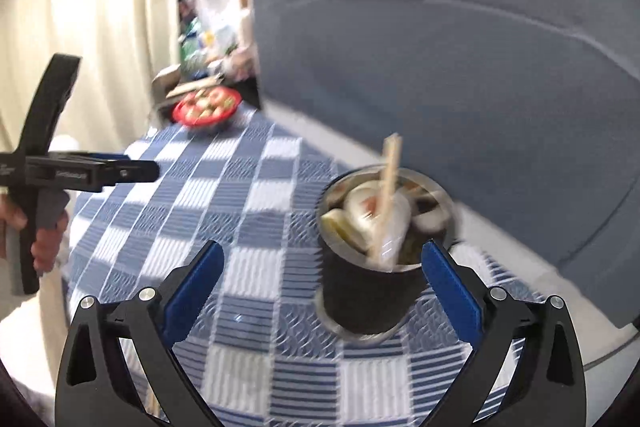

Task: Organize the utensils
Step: 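Move both grippers back toward the remaining chopsticks on the cloth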

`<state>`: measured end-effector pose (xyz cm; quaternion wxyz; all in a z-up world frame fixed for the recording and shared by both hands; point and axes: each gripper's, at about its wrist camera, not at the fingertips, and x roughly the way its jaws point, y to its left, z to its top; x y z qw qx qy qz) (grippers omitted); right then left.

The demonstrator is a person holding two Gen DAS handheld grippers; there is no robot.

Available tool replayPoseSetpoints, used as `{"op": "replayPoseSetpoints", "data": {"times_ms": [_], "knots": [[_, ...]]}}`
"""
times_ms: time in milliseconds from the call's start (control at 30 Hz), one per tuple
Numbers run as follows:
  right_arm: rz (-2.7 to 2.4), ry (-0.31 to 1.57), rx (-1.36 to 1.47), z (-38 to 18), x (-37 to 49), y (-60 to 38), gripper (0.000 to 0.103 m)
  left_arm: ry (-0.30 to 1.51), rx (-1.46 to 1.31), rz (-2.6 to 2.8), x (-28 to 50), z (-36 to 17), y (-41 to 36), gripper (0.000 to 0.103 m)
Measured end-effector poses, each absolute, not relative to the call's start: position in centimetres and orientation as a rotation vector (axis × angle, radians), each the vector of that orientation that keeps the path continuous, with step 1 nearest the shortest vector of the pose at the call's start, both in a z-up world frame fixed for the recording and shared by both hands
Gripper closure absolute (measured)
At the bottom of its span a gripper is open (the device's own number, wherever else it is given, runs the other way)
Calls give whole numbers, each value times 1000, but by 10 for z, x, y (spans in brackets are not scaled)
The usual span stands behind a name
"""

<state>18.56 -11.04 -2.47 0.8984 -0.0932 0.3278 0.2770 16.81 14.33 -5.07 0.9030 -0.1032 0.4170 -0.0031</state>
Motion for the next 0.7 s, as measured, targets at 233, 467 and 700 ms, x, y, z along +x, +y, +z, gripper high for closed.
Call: {"op": "replayPoseSetpoints", "data": {"times_ms": [233, 467, 700], "knots": [[641, 809, -253, -54, 161, -81, 8, 994, -189, 19, 144, -89, 158, 6], [681, 903, -337, -83, 141, -53, 8, 1099, -186, 33, 118, -121, 171, 6], [711, 988, -387, -109, 126, -31, 8, 1157, -182, 56, 96, -144, 180, 6]]}}
